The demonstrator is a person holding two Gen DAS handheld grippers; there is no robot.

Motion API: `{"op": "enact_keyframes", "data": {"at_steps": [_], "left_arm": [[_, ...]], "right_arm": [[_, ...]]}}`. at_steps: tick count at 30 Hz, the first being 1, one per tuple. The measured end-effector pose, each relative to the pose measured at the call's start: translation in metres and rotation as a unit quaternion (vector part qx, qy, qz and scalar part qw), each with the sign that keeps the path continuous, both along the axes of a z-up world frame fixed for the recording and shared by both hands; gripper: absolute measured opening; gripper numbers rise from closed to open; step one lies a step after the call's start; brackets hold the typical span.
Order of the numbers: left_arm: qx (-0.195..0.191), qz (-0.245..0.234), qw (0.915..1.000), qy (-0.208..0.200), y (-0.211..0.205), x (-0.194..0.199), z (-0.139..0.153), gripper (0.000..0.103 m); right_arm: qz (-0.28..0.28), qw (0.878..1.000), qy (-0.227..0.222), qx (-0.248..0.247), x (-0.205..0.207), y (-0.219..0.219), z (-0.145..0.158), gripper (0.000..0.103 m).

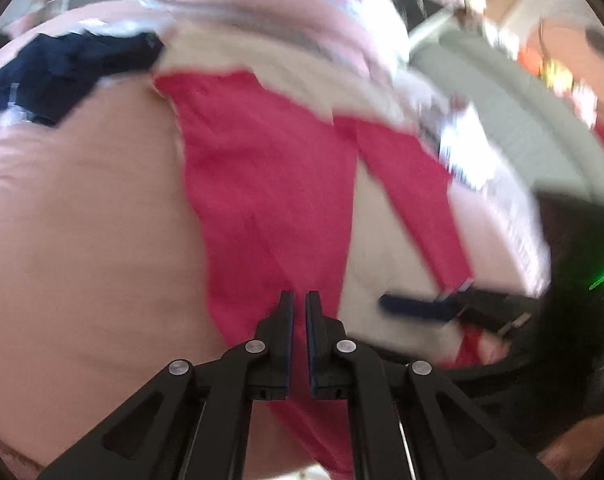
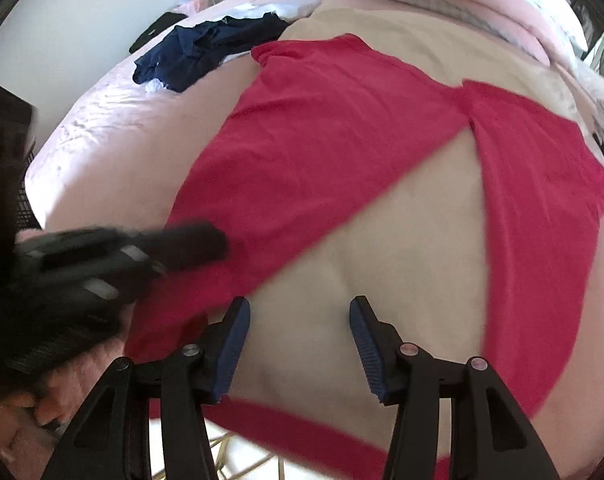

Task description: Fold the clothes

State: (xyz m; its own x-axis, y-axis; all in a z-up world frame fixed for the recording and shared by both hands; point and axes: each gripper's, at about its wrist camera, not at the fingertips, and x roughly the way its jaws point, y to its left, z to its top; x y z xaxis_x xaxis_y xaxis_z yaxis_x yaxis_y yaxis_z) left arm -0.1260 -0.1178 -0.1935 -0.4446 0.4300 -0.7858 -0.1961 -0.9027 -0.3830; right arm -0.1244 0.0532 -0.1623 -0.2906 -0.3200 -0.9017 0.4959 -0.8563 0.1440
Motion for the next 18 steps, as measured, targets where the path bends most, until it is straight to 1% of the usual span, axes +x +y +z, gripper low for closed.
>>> {"op": "enact_keyframes", "data": {"at_steps": [2, 4, 5, 6, 7, 9, 10, 11, 12, 13, 15, 18], "left_arm": [[0.009, 0.001, 1.0, -0.003, -0.001, 0.004, 0.001, 0.004], [0.035, 0.009, 0.9992, -0.015, -0.009, 0.003, 0.0, 0.004], [0.05, 0.016, 0.9984, -0.022, -0.013, 0.002, -0.001, 0.004], [0.064, 0.023, 0.9972, -0.03, -0.017, 0.002, -0.002, 0.004], [0.069, 0.026, 0.9967, -0.032, -0.018, 0.002, -0.001, 0.004], [0.069, 0.028, 0.9967, -0.032, -0.017, 0.005, 0.003, 0.004], [0.065, 0.027, 0.997, -0.03, -0.015, 0.008, 0.004, 0.004], [0.062, 0.027, 0.9973, -0.028, -0.014, 0.01, 0.004, 0.004], [0.06, 0.028, 0.9975, -0.027, -0.014, 0.013, 0.005, 0.004], [0.058, 0.031, 0.9975, -0.026, -0.016, 0.015, 0.005, 0.004], [0.056, 0.032, 0.9976, -0.024, -0.018, 0.019, 0.007, 0.004], [0.056, 0.035, 0.9973, -0.03, -0.024, 0.02, 0.004, 0.004]], "right_arm": [[0.013, 1.0, 0.005, 0.004, 0.015, 0.002, -0.002, 0.056], [0.033, 0.999, 0.014, -0.007, 0.032, -0.001, -0.002, 0.066], [0.056, 0.998, 0.016, -0.01, 0.042, -0.007, -0.003, 0.068], [0.08, 0.997, 0.021, -0.006, 0.051, -0.013, -0.004, 0.069], [0.104, 0.994, 0.025, -0.001, 0.059, -0.019, -0.006, 0.07], [0.126, 0.99, 0.051, 0.024, 0.068, -0.025, -0.006, 0.069], [0.123, 0.991, 0.042, 0.013, 0.064, -0.022, -0.005, 0.067], [0.099, 0.994, 0.027, -0.021, 0.056, -0.013, 0.0, 0.067], [0.075, 0.996, 0.013, -0.055, 0.048, -0.004, 0.005, 0.064], [0.048, 0.996, 0.018, -0.076, 0.042, 0.002, 0.009, 0.063], [0.018, 0.996, 0.069, -0.052, 0.039, 0.003, 0.015, 0.063], [0.048, 0.997, 0.05, -0.044, 0.042, -0.013, -0.001, 0.062]]}}
